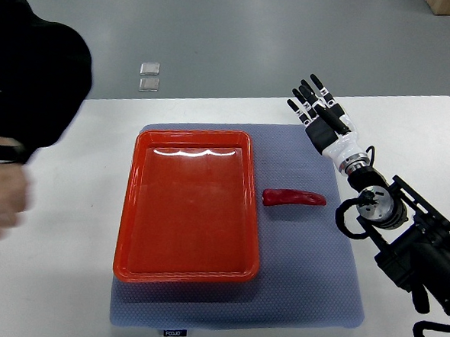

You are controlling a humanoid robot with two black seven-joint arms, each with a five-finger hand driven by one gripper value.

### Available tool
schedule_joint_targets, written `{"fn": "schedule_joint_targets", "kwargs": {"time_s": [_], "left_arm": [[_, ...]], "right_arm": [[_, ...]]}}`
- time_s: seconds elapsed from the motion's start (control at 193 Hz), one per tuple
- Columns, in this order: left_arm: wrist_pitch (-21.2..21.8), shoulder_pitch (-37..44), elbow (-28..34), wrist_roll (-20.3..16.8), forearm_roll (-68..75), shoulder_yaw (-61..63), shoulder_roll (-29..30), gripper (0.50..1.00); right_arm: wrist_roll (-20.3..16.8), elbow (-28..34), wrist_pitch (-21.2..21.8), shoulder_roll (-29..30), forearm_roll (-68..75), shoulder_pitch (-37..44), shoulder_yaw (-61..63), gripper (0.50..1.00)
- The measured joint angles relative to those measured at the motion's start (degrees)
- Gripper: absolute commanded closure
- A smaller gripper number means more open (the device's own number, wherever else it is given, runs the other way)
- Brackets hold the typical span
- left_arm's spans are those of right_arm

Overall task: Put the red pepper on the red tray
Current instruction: 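Move the right hand down toward the red pepper beside the tray, then close the right hand's fingers around the red pepper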

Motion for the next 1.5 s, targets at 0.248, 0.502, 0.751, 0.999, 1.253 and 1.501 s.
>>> {"fn": "schedule_joint_targets", "kwargs": {"time_s": [0.248,0.502,0.751,0.999,1.253,1.501], "left_arm": [[-0.1,0.0,0.0,0.0,0.0,0.1,0.0,0.500],[-0.1,0.0,0.1,0.0,0.0,0.0,0.0,0.500],[-0.1,0.0,0.0,0.0,0.0,0.0,0.0,0.500],[-0.1,-0.1,-0.1,0.0,0.0,0.1,0.0,0.500],[-0.1,-0.1,-0.1,0.0,0.1,0.1,0.0,0.500],[-0.1,-0.2,0.0,0.1,0.1,0.0,0.0,0.500]], "right_arm": [[0.0,0.2,0.1,-0.2,-0.3,0.2,-0.2,0.587],[-1.9,1.8,1.3,-6.6,-14.4,6.3,-8.1,0.587],[-8.2,12.5,7.9,-25.1,-34.0,20.8,-36.5,0.587],[-14.7,27.6,12.5,-38.6,-38.3,32.6,-55.8,0.591],[-14.6,30.4,-0.3,-38.9,-41.0,30.6,-57.2,0.593],[-14.2,29.9,-5.8,-35.5,-41.6,27.1,-57.2,0.597]]}}
